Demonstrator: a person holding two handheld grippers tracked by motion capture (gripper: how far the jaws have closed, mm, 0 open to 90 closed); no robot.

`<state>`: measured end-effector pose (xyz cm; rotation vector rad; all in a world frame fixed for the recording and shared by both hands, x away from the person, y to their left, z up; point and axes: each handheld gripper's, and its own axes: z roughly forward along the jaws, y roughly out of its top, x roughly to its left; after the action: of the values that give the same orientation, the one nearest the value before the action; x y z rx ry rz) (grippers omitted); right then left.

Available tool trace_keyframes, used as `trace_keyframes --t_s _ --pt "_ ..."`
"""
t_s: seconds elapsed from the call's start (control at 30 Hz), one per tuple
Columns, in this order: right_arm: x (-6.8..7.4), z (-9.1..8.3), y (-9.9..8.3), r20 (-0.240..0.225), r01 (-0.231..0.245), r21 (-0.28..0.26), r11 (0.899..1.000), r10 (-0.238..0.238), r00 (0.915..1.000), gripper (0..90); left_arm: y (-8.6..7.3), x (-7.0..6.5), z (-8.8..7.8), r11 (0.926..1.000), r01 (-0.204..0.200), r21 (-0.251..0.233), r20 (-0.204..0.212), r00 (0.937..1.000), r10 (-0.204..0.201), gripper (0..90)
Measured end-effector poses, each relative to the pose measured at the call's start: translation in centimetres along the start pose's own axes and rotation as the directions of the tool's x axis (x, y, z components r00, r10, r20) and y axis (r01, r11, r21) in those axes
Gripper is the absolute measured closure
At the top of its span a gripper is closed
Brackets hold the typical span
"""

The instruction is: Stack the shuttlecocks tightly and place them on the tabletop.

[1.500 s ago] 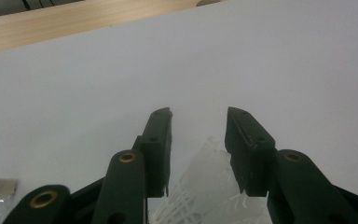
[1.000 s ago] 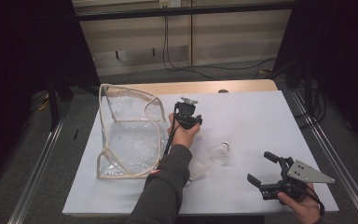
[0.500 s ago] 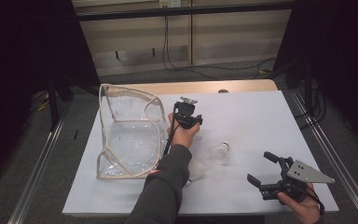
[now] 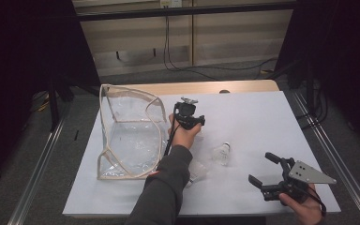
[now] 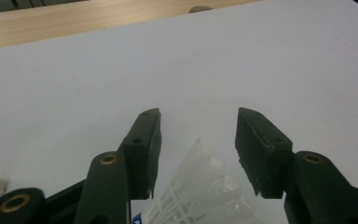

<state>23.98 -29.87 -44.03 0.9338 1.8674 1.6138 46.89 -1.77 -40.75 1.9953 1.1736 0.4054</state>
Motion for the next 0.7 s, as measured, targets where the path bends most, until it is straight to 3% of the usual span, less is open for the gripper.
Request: trace_keyframes --t_s 0.23,0.7 --pt "0.01 0.02 -0.01 0.0 0.0 0.001 1.0 0.0 1.0 0.8 0.04 -0.03 -0.21 0.9996 0.028 -0.007 0.014 0.9995 -0.028 46.4" --pt "-0.02 0.01 -0.02 0.002 0.002 0.001 1.0 -0.002 1.0 0.8 0.16 -0.11 -0.74 0.9993 0.035 -0.012 0.047 0.9983 -0.034 41.4"
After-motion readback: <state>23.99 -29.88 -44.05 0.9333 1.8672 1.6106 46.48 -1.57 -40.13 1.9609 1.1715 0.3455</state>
